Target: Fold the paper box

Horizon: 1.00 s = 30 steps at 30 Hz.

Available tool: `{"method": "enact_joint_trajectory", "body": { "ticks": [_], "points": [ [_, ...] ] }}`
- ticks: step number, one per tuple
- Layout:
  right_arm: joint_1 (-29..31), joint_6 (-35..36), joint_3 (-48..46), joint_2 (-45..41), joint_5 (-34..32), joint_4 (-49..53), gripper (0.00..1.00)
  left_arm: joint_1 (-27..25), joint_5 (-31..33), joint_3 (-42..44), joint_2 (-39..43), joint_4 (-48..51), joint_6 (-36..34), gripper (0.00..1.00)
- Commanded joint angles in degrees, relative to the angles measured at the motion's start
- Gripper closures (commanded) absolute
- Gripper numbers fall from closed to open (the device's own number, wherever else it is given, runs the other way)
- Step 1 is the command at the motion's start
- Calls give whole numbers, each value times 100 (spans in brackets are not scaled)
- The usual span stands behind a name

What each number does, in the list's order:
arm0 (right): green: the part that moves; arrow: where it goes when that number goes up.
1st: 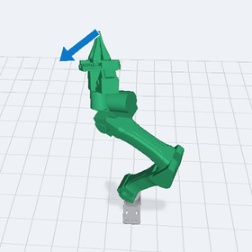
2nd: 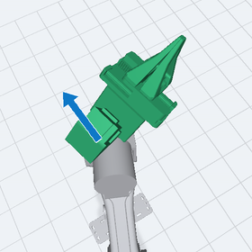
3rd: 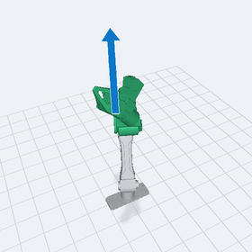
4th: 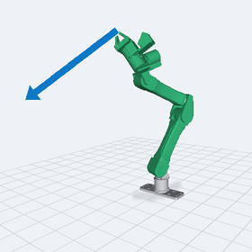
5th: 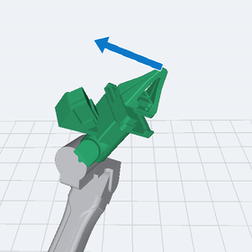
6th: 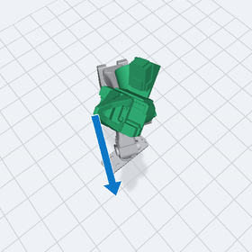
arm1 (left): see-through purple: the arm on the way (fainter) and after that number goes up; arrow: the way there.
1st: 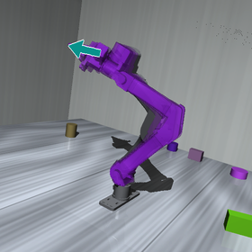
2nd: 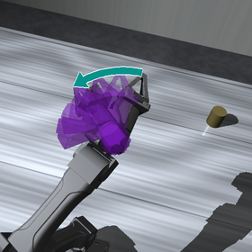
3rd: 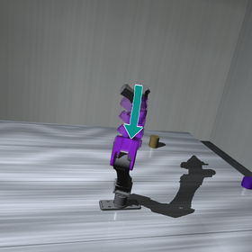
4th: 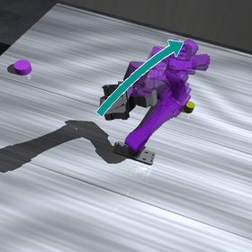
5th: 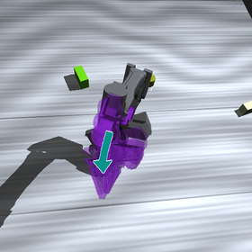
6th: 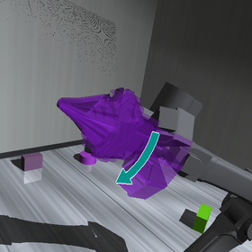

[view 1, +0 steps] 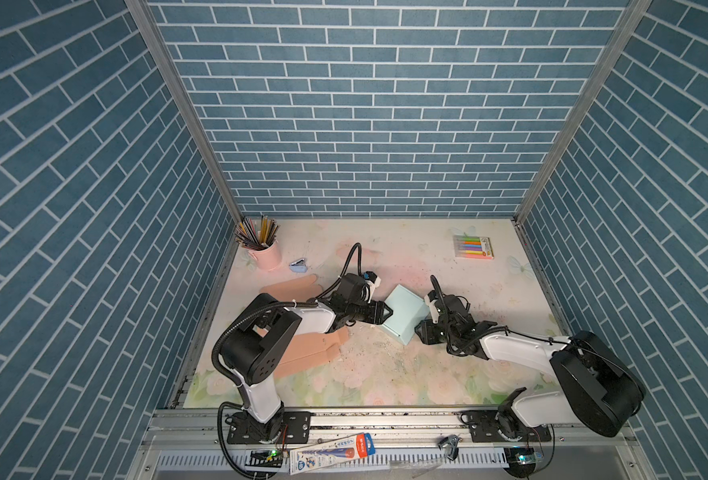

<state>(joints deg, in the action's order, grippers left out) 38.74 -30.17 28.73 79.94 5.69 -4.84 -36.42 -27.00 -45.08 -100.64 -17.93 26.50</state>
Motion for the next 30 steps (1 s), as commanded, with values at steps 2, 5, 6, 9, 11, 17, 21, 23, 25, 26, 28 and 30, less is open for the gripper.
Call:
{"method": "enact_joint_trajectory", "body": {
  "ticks": [2,5,6,9,11,17,21,23,25,26,28,30],
  "points": [
    [78,-50,123,170,20,-26,53,-200,-304,146,174,-286,184,39],
    [97,-50,167,180,2,-17,53,-250,-351,226,215,-393,278,39],
    [94,-45,168,173,-4,-12,53,-282,-353,252,233,-408,302,39],
    [106,-41,177,180,-2,-21,53,-375,-349,314,272,-447,357,39],
    [114,-49,185,192,-7,-19,53,-442,-325,371,319,-472,382,39],
    [146,-50,202,171,-24,-17,53,-576,-323,524,452,-538,507,39],
    [199,-70,247,196,-17,-28,53,-688,-341,568,498,-622,584,39],
    [230,-78,273,206,-23,-41,53,-727,-343,573,519,-640,614,39],
    [274,-89,295,206,-16,-51,53,-759,-360,579,536,-658,636,39],
    [292,-90,308,203,4,-65,53,-773,-378,578,545,-689,653,39],
    [339,-78,301,141,60,-156,53,-793,-400,579,561,-716,683,39],
    [371,-85,251,38,135,-304,53,-806,-412,587,578,-722,698,39]
  ]
}}
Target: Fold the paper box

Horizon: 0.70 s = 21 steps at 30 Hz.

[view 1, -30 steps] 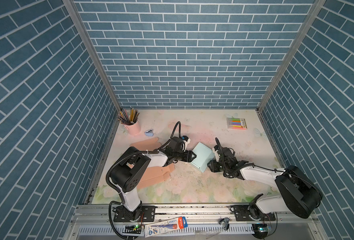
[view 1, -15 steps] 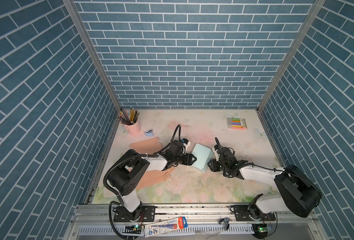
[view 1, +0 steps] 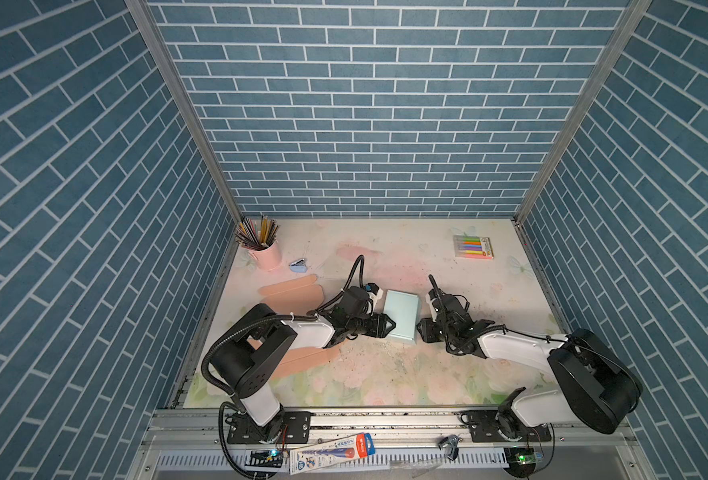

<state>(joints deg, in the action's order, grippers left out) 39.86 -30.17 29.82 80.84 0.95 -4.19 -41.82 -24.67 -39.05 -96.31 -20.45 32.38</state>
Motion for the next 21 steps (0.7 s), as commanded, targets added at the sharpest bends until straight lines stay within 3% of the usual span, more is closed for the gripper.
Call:
{"method": "enact_joint_trajectory", "body": {
  "ticks": [1,8,21],
  "points": [
    [260,-94,102,-109,661,-464,53,-265,-652,-15,143,-472,117,39],
    [311,6,32,-248,1129,-918,52,-283,-749,49,215,-588,225,39],
    [356,-52,147,-17,1163,-1005,52,-407,-940,128,365,-776,387,39]
  ]
}}
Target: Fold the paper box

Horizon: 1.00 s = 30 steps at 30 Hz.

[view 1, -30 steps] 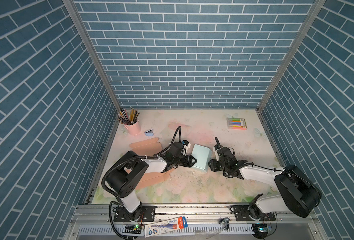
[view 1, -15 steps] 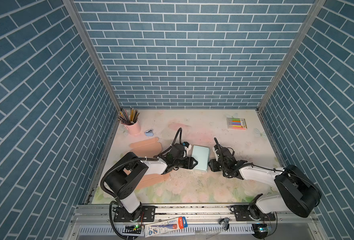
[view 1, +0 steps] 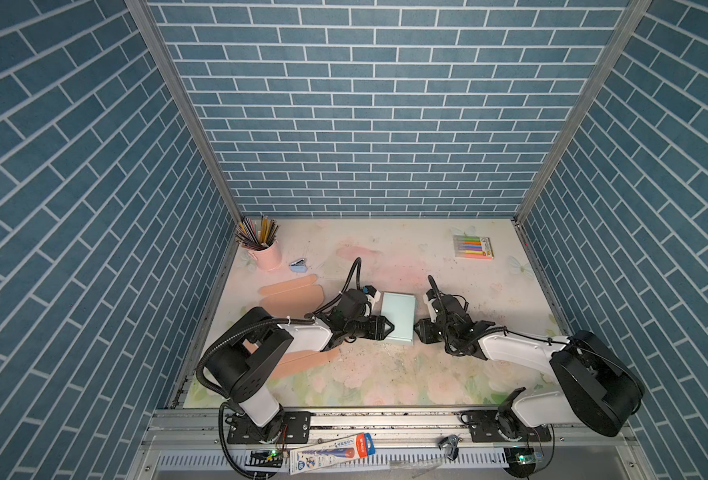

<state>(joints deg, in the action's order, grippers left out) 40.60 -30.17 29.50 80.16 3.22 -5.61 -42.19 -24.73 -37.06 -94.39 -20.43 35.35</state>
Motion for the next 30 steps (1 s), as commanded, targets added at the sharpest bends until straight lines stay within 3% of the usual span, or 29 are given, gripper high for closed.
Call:
{"method": "enact_joint_trajectory", "body": {
  "ticks": [1,6,13,22,30],
  "points": [
    [282,-51,179,53,925,-845,52,-373,-937,-54,168,-791,102,40],
    [177,3,63,-154,453,-364,52,-363,-871,112,224,-806,156,39],
    [-419,-113,-405,-317,763,-413,52,-68,-691,462,185,-864,191,35],
    [-809,76,-58,-69,693,-61,53,403,-680,377,448,-387,-179,32],
    [-984,345,559,627,565,-77,54,624,-681,-98,158,-278,-318,32]
  ]
}}
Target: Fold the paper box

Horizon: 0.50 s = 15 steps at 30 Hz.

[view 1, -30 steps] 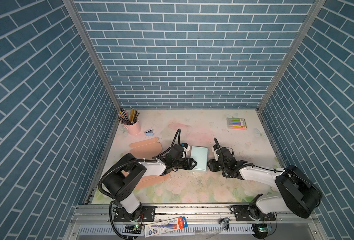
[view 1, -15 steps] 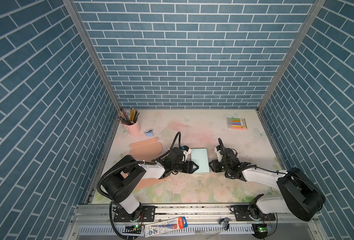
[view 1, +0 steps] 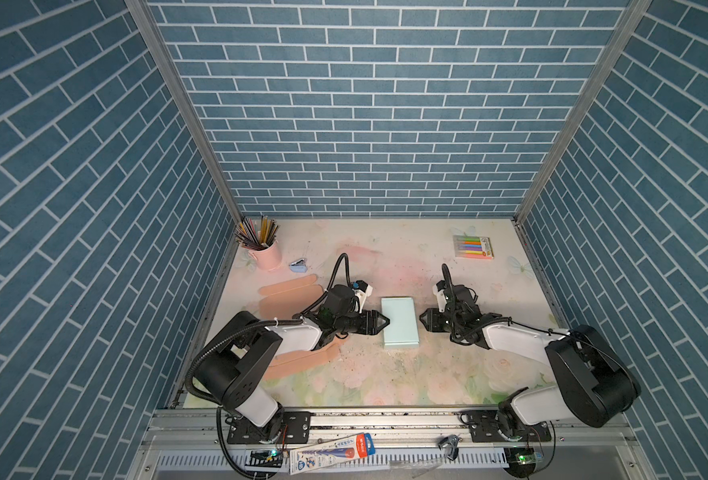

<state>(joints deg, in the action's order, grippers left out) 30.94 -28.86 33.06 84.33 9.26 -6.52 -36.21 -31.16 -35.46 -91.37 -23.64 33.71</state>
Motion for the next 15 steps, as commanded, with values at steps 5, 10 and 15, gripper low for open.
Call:
{"method": "enact_joint_trajectory", "body": {
  "ticks": [5,10,15],
  "points": [
    [-52,303,474,642,-156,-144,56,23,-95,-548,-497,-190,-125,32],
    [-63,321,672,999,-43,-290,57,13,-204,-742,-865,-364,-29,33],
    [-46,261,676,1033,87,-445,57,-29,-234,-837,-965,-353,-49,33]
  ]
}}
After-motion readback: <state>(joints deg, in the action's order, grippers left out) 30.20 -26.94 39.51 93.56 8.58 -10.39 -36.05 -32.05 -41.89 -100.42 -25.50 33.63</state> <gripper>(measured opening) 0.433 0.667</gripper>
